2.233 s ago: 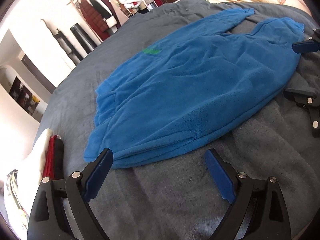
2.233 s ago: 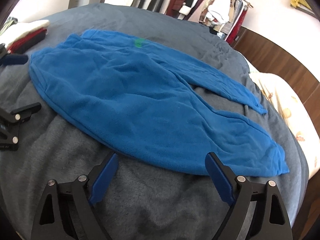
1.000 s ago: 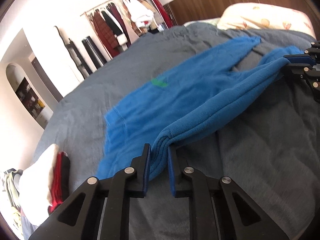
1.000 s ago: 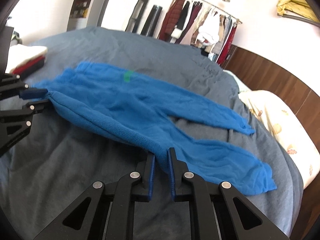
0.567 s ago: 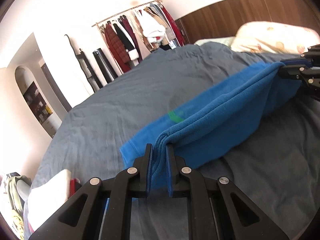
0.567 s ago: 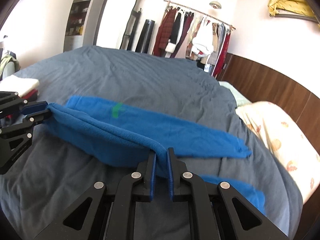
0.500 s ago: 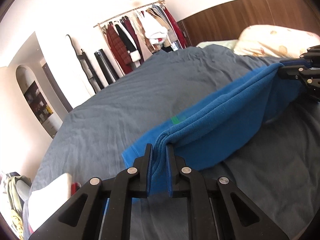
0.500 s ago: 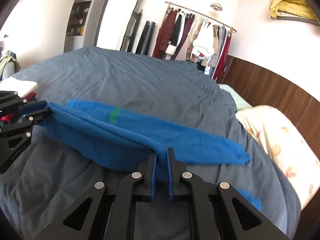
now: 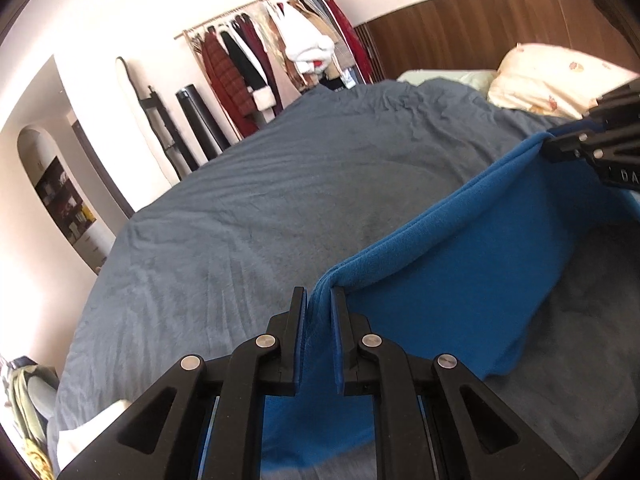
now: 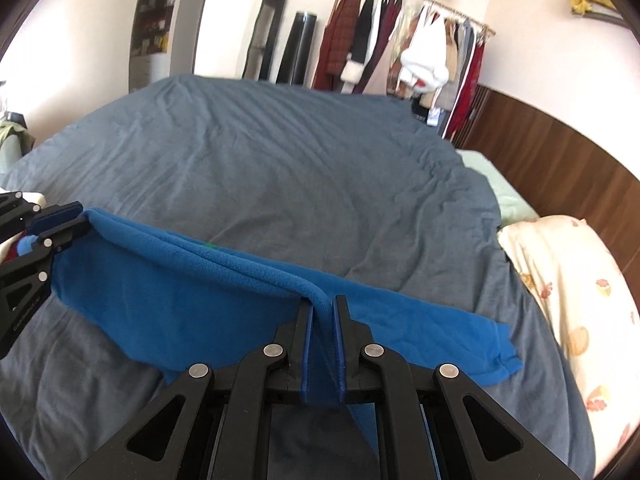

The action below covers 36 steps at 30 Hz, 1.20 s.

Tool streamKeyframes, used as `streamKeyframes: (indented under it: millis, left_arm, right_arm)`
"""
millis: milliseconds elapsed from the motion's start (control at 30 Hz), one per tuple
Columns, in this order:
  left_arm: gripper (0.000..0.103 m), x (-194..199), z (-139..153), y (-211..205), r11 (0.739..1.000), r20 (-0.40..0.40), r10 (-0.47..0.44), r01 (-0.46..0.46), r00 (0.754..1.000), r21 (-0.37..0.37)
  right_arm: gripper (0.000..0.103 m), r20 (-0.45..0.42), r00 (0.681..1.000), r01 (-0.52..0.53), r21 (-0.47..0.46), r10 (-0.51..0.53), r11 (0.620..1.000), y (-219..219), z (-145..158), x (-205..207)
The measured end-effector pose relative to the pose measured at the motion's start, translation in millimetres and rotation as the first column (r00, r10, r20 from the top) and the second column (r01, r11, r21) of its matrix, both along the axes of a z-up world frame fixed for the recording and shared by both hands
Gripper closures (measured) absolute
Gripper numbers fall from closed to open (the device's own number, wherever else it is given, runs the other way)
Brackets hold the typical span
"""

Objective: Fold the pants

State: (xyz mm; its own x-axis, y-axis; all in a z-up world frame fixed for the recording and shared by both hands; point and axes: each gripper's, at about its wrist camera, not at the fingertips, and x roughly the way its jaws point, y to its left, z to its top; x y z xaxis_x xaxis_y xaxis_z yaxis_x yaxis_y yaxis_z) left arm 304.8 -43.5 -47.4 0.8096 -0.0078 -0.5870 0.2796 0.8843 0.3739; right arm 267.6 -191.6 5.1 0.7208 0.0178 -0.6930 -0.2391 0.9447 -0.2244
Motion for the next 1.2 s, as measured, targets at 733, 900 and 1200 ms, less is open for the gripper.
streamKeyframes:
  millis: [733,900,1200]
  left_arm:
    - [0.09,125,-75,-13,1.0,-0.306,-0.015,0.022,0.952,0.02]
    - [0.086,138,-82,-6,1.0,-0.35,0.004,-0.011,0.937,-0.019]
    - [0.057,147,-69,13,0.992,-0.354,0.106,-0.124,0.929,-0.029]
  right_arm:
    - [0.094,-0.407,0.913,-0.011,-0.083,-0.024,0.996,3,-109,175]
    - [0.094,-0.441,0.897,-0.008,-0.08,-0.028,0.997,3,-123,187]
    - [0.058,-0.428,0.901,0.025,-0.106,-0.068,0.994,-7,-121,195]
